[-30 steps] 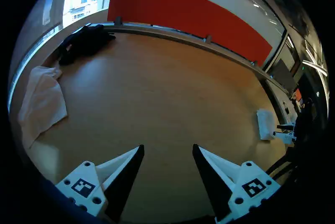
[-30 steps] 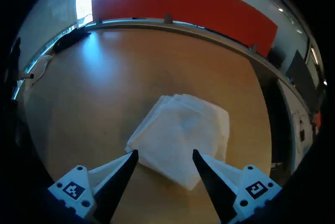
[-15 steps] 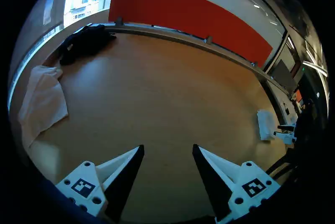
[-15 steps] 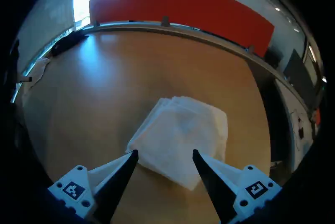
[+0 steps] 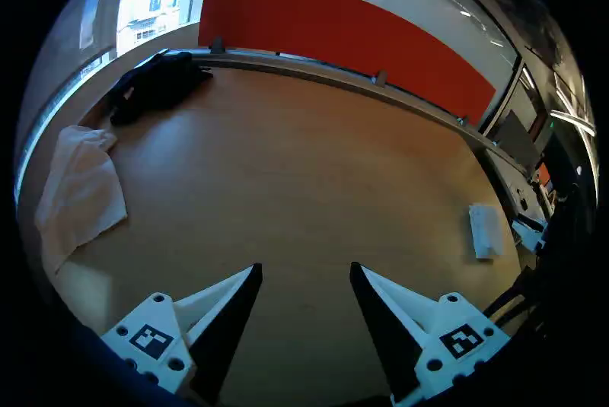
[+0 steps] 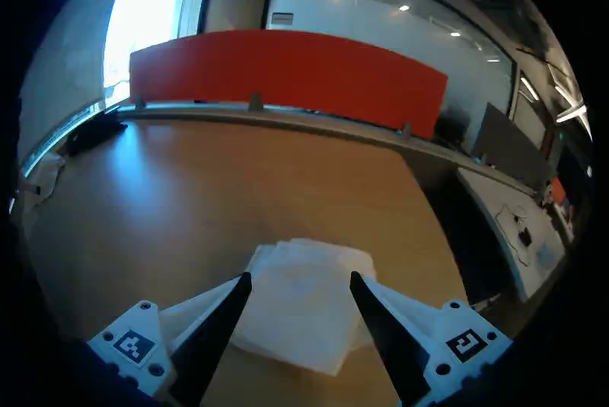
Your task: Fold towel
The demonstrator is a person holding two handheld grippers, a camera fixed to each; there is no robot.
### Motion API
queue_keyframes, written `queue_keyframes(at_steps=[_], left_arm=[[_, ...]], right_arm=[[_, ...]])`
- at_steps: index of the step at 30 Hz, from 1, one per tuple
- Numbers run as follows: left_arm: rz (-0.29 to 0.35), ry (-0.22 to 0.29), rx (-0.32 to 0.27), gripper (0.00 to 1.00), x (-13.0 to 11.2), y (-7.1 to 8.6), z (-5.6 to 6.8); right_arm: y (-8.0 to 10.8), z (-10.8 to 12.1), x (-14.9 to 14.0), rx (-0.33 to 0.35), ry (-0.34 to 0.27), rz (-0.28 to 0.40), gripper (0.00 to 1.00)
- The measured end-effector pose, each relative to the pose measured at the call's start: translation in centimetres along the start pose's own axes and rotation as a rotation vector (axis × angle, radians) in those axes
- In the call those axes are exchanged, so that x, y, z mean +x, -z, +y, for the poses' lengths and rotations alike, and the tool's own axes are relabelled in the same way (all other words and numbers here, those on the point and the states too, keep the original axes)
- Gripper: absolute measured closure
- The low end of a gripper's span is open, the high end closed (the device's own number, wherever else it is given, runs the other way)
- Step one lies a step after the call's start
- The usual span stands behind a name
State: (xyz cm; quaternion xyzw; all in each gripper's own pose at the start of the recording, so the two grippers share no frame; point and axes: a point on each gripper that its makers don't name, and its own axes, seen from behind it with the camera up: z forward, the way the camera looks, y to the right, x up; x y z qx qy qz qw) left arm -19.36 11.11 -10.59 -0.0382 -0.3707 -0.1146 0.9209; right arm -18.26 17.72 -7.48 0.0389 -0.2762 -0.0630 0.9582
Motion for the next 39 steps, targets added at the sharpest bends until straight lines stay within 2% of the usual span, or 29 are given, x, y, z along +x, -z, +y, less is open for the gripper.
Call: queue_keyframes(at_steps=[8,15,27,39], left_arm=[[0.028,-0.013,-0.002,0.15,0.9,-0.4,0.0],[0.094,-0.029,-0.004,0.15,2.9,-0.8,-0.2],[0.284,-0.072,0.011,0.15,8.3,-0.9,-1.5],[0.466,-0.109,0.041,0.15,13.3,-0.4,-3.0]], right_arm=[[0.3,0.5,3.3,-0.061,-0.039,0.113,0.0],[0.2,-0.6,5.7,-0.069,-0.052,0.179,0.0],[-0.1,-4.0,9.7,-0.057,-0.07,0.265,0.0],[0.1,-9.0,14.3,-0.042,-0.069,0.367,0.0]])
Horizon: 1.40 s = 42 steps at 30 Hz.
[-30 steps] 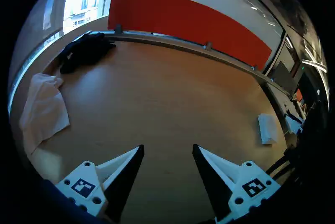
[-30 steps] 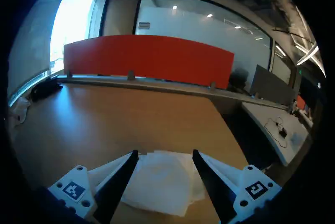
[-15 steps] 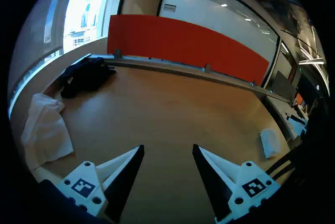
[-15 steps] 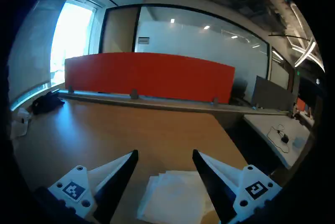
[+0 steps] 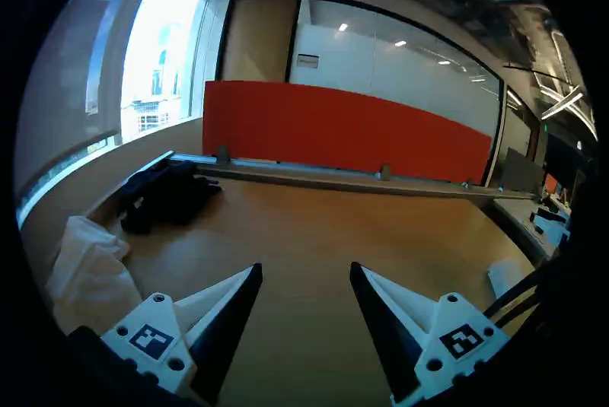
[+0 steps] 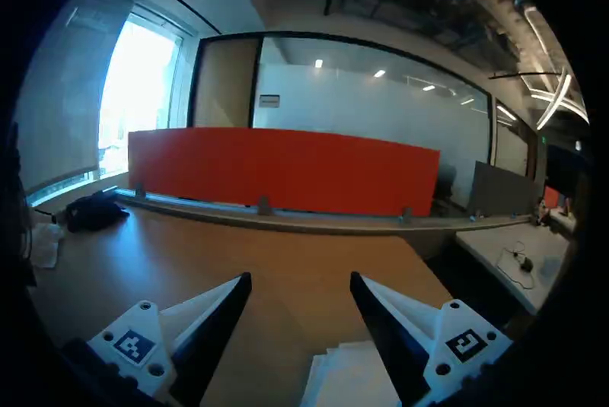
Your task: Fold towel
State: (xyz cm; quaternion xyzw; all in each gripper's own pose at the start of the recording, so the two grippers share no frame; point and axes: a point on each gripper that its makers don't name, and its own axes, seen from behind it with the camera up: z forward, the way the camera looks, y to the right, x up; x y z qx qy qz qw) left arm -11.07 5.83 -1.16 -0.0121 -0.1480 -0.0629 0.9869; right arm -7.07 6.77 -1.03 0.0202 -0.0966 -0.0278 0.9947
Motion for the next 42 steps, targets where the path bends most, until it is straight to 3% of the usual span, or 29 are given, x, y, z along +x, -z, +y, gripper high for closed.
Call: queue_keyframes(at_steps=[6,21,42], left_arm=[[0.067,-0.018,0.015,0.15,1.4,-0.5,-0.8],[0.125,-0.027,0.03,0.15,2.6,-1.5,-2.3],[0.221,-0.115,0.074,0.15,0.1,-3.2,-4.9]], right_arm=[[-0.8,-2.9,1.6,0.002,-0.018,0.04,0.0],[-1.7,-7.5,2.2,0.024,-0.049,0.048,0.0],[-1.7,-11.4,2.6,0.045,0.011,0.084,0.0]])
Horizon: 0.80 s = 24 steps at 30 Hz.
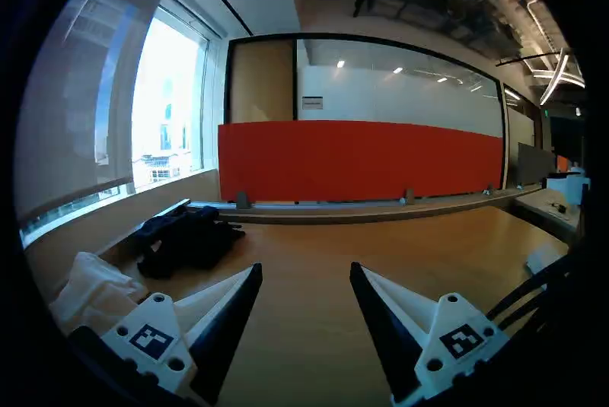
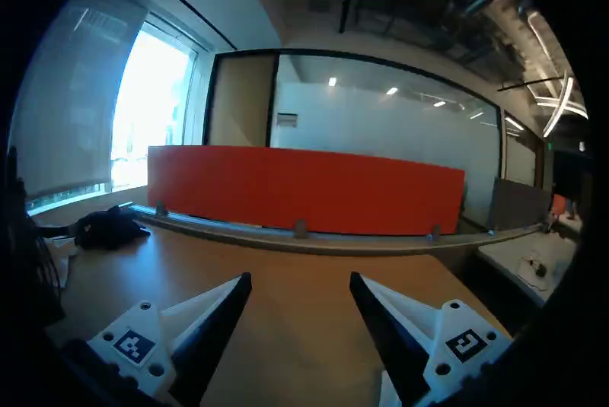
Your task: Fold towel
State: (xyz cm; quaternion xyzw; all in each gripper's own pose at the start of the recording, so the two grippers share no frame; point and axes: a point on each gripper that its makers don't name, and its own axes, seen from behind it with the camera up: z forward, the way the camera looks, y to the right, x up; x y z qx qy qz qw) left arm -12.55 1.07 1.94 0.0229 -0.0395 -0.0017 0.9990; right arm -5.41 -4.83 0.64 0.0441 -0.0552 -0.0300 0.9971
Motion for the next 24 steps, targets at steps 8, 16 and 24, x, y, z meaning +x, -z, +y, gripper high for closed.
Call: queue_keyframes(at_steps=[8,16,24], left_arm=[[0.042,0.015,0.015,0.15,-1.4,-0.3,-1.0],[0.059,0.017,0.014,0.15,-3.6,-0.6,-1.7],[0.087,0.004,0.011,0.15,-5.0,-1.4,-2.3]], right_arm=[[-0.1,-0.3,-0.3,-0.014,0.018,0.008,0.0],[-0.2,-0.2,-0.8,-0.029,0.006,0.018,0.0],[-0.5,0.2,-1.9,-0.049,0.013,0.022,0.0]])
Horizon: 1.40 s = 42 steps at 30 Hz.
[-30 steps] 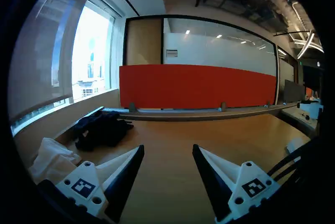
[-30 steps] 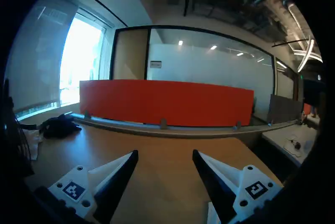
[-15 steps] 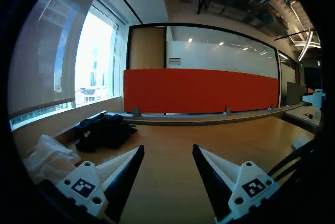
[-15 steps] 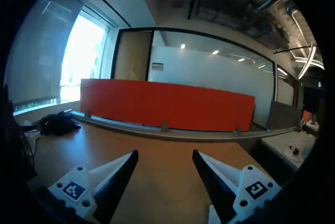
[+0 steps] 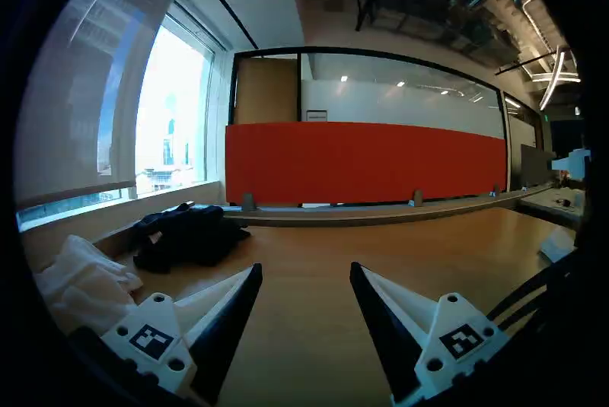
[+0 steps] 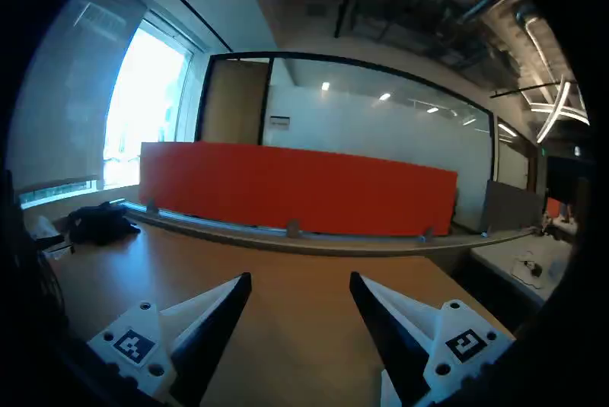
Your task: Fold towel
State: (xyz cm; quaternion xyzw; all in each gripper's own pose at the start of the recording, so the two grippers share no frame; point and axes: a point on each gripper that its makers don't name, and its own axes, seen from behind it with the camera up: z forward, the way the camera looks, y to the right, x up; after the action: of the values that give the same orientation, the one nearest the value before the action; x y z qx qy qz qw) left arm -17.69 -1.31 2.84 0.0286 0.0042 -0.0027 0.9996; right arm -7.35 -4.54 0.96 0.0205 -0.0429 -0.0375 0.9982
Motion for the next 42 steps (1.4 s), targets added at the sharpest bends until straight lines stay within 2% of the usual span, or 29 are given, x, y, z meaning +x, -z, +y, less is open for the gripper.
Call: queue_keyframes(at_steps=[9,24,34,36,38,42], left_arm=[[0.014,0.017,0.007,0.15,-1.4,-0.1,-0.2],[0.052,-0.001,0.007,0.15,-0.9,0.0,-0.2],[0.052,-0.005,0.002,0.15,-1.1,0.0,0.0],[0.052,-0.005,0.003,0.13,-1.1,-0.1,0.0],[0.052,-0.005,0.003,0.04,-1.1,-0.1,0.0],[0.052,-0.005,0.003,0.04,-1.1,-0.1,0.0]], right_arm=[[-0.5,0.0,-1.2,-0.001,0.002,-0.004,0.0],[-1.3,-1.0,-1.6,0.025,0.008,-0.007,0.0],[-1.3,0.1,-1.3,0.014,-0.015,0.015,0.0],[-1.3,0.3,-1.1,0.012,-0.021,0.023,0.0],[-1.2,0.5,-1.0,0.011,-0.024,0.034,0.0],[-1.1,0.9,-1.0,0.008,-0.035,0.052,0.0]])
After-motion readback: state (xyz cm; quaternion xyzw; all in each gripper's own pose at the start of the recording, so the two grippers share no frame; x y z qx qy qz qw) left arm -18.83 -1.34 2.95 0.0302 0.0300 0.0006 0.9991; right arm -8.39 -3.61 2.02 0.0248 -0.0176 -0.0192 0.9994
